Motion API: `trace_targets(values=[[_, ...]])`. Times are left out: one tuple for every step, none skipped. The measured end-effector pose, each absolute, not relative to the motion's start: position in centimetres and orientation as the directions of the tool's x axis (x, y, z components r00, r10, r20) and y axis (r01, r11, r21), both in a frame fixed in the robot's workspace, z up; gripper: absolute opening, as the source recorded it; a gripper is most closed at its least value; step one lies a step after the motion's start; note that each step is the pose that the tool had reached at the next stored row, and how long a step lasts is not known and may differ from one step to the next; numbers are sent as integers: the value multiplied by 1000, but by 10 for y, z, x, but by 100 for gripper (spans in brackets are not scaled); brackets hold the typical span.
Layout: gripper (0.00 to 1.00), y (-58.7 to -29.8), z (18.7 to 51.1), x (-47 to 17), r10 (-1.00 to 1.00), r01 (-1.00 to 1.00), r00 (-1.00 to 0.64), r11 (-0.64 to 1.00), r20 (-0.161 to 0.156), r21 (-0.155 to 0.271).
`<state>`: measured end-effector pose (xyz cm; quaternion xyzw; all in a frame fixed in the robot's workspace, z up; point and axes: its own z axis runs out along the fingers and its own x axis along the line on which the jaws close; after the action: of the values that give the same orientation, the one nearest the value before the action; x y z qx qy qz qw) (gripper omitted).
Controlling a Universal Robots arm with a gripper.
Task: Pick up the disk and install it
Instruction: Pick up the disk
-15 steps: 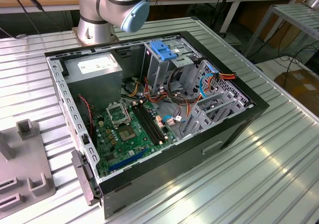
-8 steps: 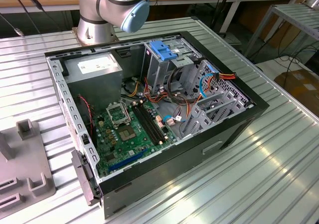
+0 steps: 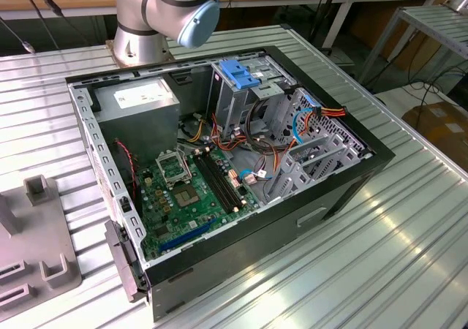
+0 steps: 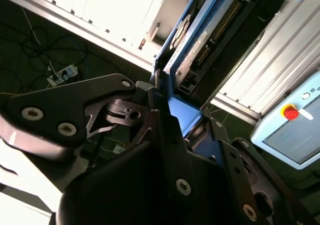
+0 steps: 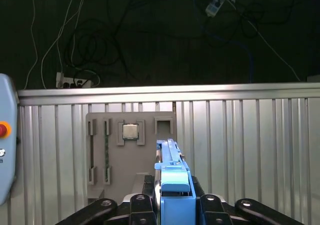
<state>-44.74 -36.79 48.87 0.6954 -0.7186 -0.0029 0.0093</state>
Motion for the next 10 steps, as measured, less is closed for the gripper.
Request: trace_targets(values=[[37,-368,489,-445,-999,-999,-33,33,9,17],[37,-368,489,-443,-999,-999,-33,33,9,17],[37,-368,489,-442,-999,-999,-33,33,9,17],[37,-368,489,-439,-999,-999,-33,33,9,17],[37,-368,489,-438,-999,-999,-33,33,9,17],[37,-368,489,-436,-999,-999,-33,33,9,17],[37,-368,489,-435,-999,-999,-33,33,9,17],[37,-368,489,-434,-999,-999,-33,33,9,17],[37,-368,489,-432,-999,-999,-33,33,9,17],[37,-368,489,-430,-999,-999,-33,33,9,17]])
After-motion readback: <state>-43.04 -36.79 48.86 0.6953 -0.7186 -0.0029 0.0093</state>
